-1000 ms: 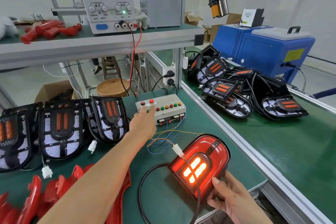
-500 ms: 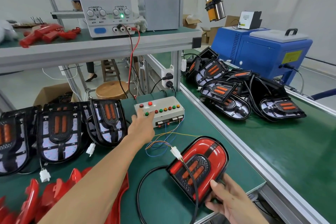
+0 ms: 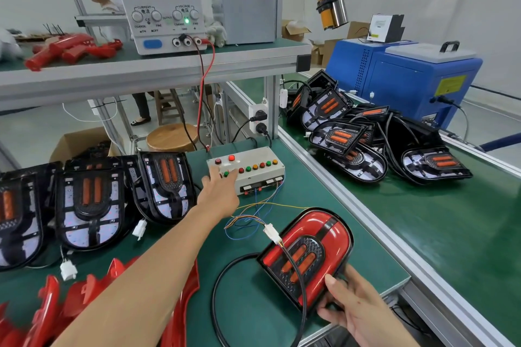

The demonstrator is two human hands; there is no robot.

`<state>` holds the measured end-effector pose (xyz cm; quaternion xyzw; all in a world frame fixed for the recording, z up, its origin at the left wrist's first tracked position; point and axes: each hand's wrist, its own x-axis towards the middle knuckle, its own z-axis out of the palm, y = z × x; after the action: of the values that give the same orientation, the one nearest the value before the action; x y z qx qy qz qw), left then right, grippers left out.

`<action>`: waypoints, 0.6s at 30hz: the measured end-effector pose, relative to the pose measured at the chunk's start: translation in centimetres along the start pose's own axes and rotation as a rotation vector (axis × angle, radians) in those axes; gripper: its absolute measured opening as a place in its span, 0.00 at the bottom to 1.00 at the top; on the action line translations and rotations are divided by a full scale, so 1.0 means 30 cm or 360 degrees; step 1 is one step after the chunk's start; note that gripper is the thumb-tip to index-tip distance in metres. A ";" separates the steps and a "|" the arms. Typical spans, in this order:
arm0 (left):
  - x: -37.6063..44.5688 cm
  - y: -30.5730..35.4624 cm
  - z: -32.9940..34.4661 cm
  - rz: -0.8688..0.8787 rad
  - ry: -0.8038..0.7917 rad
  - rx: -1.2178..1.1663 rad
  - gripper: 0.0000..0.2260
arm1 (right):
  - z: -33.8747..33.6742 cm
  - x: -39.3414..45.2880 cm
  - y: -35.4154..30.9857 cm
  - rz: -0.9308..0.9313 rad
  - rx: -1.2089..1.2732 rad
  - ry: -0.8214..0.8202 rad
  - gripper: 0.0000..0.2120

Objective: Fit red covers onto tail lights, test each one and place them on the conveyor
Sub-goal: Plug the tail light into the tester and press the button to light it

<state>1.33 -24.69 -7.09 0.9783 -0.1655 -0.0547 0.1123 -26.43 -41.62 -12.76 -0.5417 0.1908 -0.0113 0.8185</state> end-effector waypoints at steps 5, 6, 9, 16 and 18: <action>0.006 0.006 -0.002 -0.0005 0.0002 0.0004 0.33 | -0.004 0.002 -0.004 0.0024 0.0016 -0.0008 0.24; 0.006 0.007 -0.004 -0.0009 -0.0009 0.0008 0.33 | -0.003 0.001 -0.005 0.0025 0.0010 -0.0018 0.24; 0.008 0.004 -0.009 -0.0008 -0.0027 0.0019 0.34 | -0.003 0.001 -0.004 0.0024 0.0002 -0.0019 0.23; 0.003 0.009 -0.003 -0.0009 0.0084 0.0275 0.33 | -0.005 0.002 -0.003 0.0050 0.0018 0.0011 0.24; 0.016 0.024 -0.005 0.0030 0.0216 0.0392 0.29 | -0.005 0.002 -0.004 0.0053 0.0013 0.0032 0.25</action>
<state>1.59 -25.48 -6.82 0.9845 -0.1722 0.0333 0.0029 -26.40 -41.82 -12.74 -0.5350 0.2081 -0.0040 0.8188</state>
